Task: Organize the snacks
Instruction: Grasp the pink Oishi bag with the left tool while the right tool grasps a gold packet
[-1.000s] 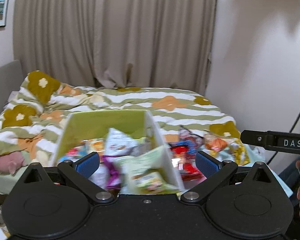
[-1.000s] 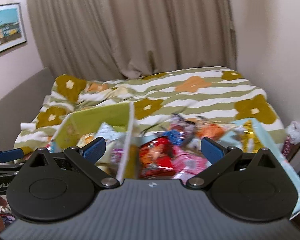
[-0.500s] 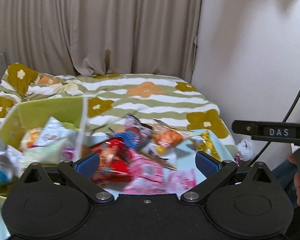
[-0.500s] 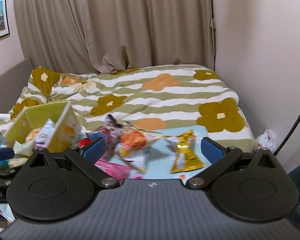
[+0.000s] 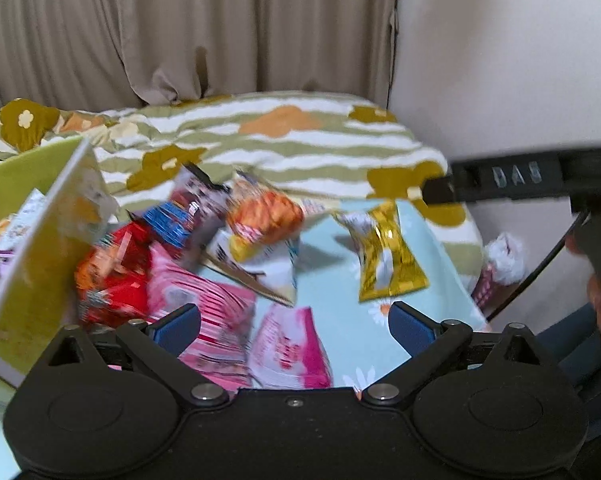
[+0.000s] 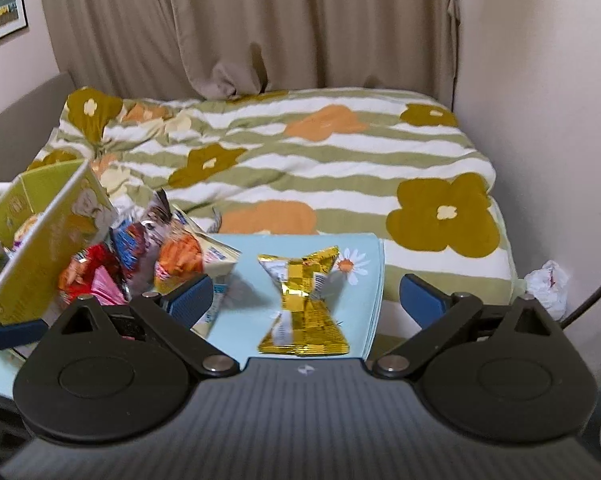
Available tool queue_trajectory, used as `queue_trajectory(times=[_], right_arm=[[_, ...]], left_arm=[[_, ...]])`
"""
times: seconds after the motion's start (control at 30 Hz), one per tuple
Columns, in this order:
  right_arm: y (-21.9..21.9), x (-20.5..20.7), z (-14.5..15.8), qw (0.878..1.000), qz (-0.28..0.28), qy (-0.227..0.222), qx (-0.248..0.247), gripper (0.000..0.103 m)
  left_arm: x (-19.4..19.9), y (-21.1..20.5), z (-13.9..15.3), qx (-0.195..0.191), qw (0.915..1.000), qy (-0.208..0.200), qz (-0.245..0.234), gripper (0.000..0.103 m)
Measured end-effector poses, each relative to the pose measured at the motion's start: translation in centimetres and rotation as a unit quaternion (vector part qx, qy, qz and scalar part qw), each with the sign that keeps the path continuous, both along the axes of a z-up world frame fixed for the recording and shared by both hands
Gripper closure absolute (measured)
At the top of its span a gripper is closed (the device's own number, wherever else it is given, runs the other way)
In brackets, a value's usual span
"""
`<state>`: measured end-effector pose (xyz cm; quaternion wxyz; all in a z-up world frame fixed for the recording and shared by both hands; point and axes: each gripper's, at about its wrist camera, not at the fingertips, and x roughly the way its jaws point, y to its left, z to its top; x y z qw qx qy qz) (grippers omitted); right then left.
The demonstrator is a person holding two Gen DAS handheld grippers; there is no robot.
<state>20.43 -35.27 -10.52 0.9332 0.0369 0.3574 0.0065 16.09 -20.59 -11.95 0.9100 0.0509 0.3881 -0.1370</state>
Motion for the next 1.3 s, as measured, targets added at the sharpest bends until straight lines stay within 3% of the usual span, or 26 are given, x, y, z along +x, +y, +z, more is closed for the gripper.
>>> queue_trajectory(times=[0.37,0.53,0.63,0.77,1.0,1.3], right_arm=[[-0.3,5.1,-4.8,0.998,0.057,0.037,-0.009,0.000],[-0.1,6.6,-6.6,0.996,0.066,0.051,-0.008,0.001],[0.0,7.1,-7.3,0.996,0.069,0.058,-0.006,0.004],[0.2,7.6,-8.3,0.995,0.074,0.068,-0.006,0.010],[0.2,8.3,-9.5,0.994,0.073,0.078,-0.007,0.013],[0.5,9.1,-10.3,0.994,0.079,0.082,-0.008,0.022]], left_arm=[[3.1,-3.0,-6.4,0.042,0.9975,0.056,0.008,0.016],[3.6,-3.1,-8.0,0.063,0.9957,0.066,0.017,0.019],[3.9,-3.1,-8.6,0.077,0.9940,0.074,0.023,0.027],[4.1,-2.3,-8.9,0.056,0.9943,0.086,0.029,0.034],[4.0,-2.2,-8.4,0.062,0.9943,0.083,0.023,0.053],[3.4,-1.9,-7.3,0.038,0.9955,0.084,0.021,0.061]])
